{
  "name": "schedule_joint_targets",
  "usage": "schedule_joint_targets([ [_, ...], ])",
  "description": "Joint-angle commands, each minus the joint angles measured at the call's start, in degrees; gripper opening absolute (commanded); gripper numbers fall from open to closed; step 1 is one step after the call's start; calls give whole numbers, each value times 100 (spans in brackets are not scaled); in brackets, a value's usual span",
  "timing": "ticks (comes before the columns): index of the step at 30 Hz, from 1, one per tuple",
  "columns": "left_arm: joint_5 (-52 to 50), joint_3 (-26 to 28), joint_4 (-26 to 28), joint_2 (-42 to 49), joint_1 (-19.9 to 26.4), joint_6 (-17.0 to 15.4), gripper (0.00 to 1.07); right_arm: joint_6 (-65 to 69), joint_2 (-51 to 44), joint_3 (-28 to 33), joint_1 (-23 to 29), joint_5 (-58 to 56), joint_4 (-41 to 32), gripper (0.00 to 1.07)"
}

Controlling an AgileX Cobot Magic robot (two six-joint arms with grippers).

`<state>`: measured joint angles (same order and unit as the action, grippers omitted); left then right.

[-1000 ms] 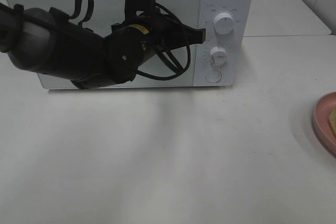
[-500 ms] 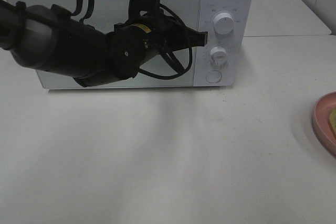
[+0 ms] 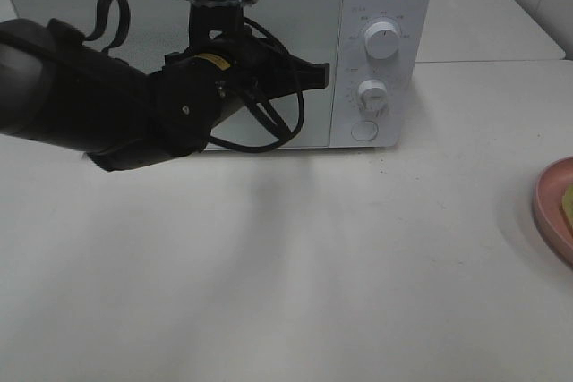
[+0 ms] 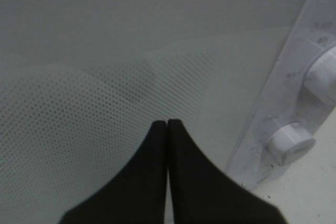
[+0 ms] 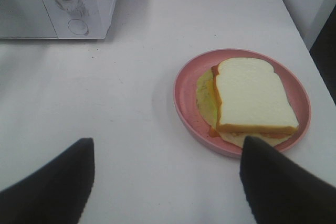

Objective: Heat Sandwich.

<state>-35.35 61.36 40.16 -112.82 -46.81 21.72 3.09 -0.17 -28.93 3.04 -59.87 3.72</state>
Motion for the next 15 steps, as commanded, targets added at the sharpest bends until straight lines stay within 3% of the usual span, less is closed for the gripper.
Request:
schedule_joint_targets([
  [1, -63, -338, 63, 367, -172, -23, 0, -52, -160, 0, -34, 34, 17, 73],
  [4, 34, -527, 74, 527, -229, -29, 1, -52, -160, 0, -34, 34, 17, 73],
  [6, 647, -733, 80, 773, -246, -23, 17, -52, -160, 0, -34, 34, 17, 73],
  [7, 647, -733, 80, 773, -246, -23, 17, -52, -160, 0, -34, 34, 17, 73],
  [8, 963, -779, 80, 859, -246, -23, 30, -52, -160, 0, -34, 34, 17, 73],
  [9, 1507, -825, 86, 985, -246, -23, 65, -52, -160, 0, -34, 34, 17, 73],
  [11, 2011, -859, 80, 1106, -246, 0, 106, -52, -160, 0, -34, 34, 17, 73],
  [15, 2790, -859, -86, 1312, -241, 17, 101, -52, -160, 0, -34, 34, 17, 73],
])
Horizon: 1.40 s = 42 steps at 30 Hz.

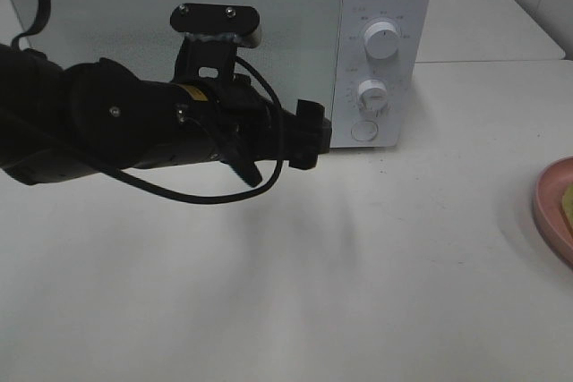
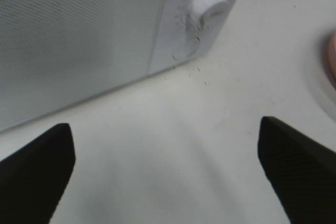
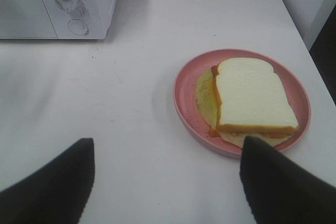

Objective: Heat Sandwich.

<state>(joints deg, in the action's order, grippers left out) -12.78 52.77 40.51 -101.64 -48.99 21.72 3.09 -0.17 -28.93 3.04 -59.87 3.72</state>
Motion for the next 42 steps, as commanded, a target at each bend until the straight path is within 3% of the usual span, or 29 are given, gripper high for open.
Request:
schedule_joint_targets([
  [1, 533, 0, -120, 195, -23, 17, 101, -52, -160, 0, -34, 34, 17, 73],
  [5, 2137, 0, -768, 453, 80, -17, 100, -52, -160, 0, -34, 34, 17, 73],
  [6, 2137, 0, -768, 453, 80, -17, 100, -52, -160, 0, -34, 34, 17, 73],
  [8, 3111, 0, -1077, 676, 327, -23, 100, -52, -160, 0, -34, 34, 17, 73],
  [10, 3363, 0, -1134, 733, 447, -23, 100, -52, -160, 0, -34, 34, 17, 73],
  [12, 4228, 0, -1249, 963, 837, -23, 100, -52, -160, 0, -34, 34, 17, 73],
  [16, 4905, 0, -1375, 1209, 1289, -29, 100, -52, -160, 0, -34, 34, 17, 73],
  [18, 5449, 0, -1570, 1484, 1828, -155, 100, -52, -160, 0, -34, 34, 17, 73],
  [20, 5569, 0, -1662, 1564, 1977, -212, 100, -52, -160, 0, -34, 34, 17, 73],
  [24, 6113, 0, -2349, 2023, 2876, -785, 100, -52, -160, 0, -34, 34, 17, 73],
  [25, 6113, 0, -2349, 2023, 2876, -785, 100, -52, -160, 0, -34, 34, 17, 73],
  [26, 6331, 0, -2538, 2217, 3266, -934, 100, -52, -160, 0, -34, 34, 17, 73],
  [29, 6520, 0, -2659, 2401, 3587, -1003, 100, -52, -160, 0, -34, 34, 17, 73],
  [33, 7053, 0, -2945, 3071, 4383, -1283, 100, -52, -160, 0, -34, 34, 17, 73],
  [38, 7162, 0, -3254, 3472, 4658, -1599, 100, -52, -160, 0, -34, 34, 17, 72],
  [42, 7334, -46, -3661, 4349, 4887, -1833, 100, -52, -160, 0, -34, 34, 17, 71],
])
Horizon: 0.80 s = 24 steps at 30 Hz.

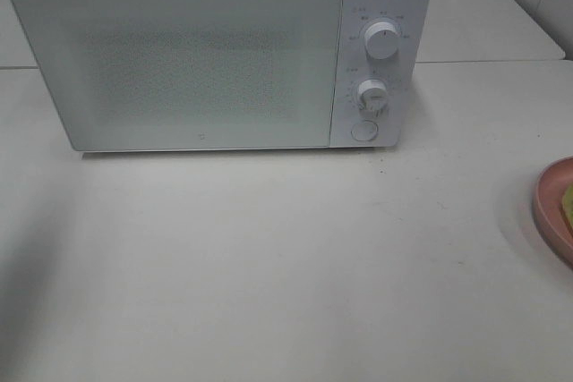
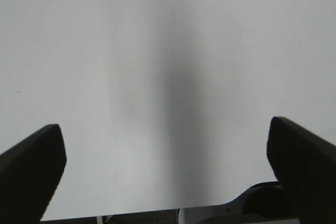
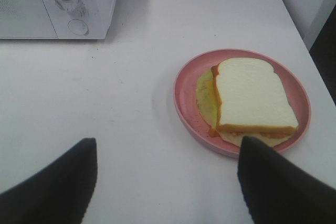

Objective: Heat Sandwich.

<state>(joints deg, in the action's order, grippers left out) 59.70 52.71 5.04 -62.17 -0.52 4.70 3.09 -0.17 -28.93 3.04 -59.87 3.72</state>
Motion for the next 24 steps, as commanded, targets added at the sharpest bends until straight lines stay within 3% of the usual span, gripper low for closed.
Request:
schedule_joint_targets([
  [1, 86, -40, -115, 401, 40, -132, 100, -52, -160, 0, -34, 34, 17, 71],
  [12, -487, -1513, -132, 2429, 40, -103, 100, -52, -160, 0, -34, 34, 17, 71],
  [14, -510, -1851, -80, 3048, 40, 17, 100, -52, -160, 0, -34, 34, 17, 71],
  [18, -636, -2149, 103, 3787, 40, 143, 100, -52, -160, 0, -34, 34, 17, 71],
  [24, -430, -2263, -52, 4572, 40, 115, 100, -52, -160, 0, -34, 34, 17, 71],
])
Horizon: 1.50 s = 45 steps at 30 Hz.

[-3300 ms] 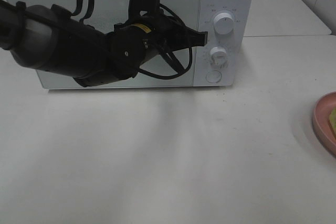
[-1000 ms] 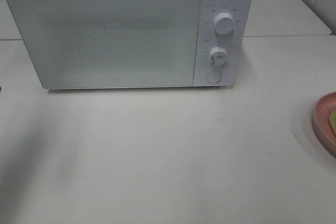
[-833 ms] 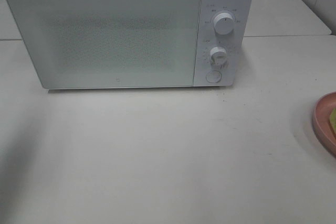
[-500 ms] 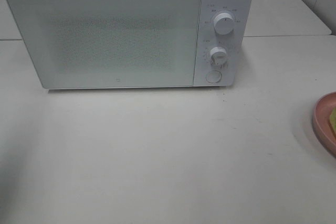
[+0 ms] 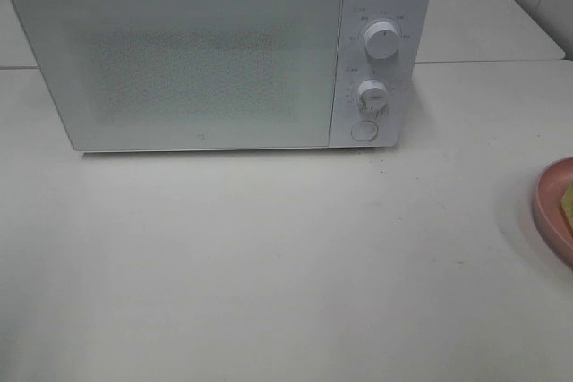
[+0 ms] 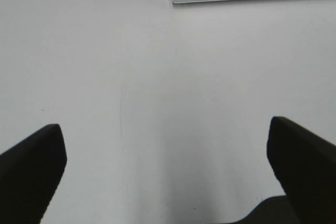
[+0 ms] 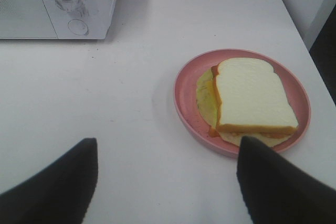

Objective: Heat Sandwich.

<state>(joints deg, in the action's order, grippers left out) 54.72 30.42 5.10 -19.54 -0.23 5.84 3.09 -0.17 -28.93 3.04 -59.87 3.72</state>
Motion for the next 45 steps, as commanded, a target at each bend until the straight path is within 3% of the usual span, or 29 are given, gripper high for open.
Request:
schedule_joint_targets([
  [1, 69, -34, -57, 309, 11, 0, 100, -52, -160, 0, -34, 34, 17, 71],
  [9, 424, -206, -201, 1134, 6, -264, 100, -52, -160, 0, -34, 34, 17, 71],
  [19, 424, -206, -201, 2154, 6, -246, 100, -52, -160, 0, -34, 34, 17, 71],
  [45, 424, -206, -189, 2126, 6, -241, 100, -40, -160, 0, -34, 34, 17, 71],
])
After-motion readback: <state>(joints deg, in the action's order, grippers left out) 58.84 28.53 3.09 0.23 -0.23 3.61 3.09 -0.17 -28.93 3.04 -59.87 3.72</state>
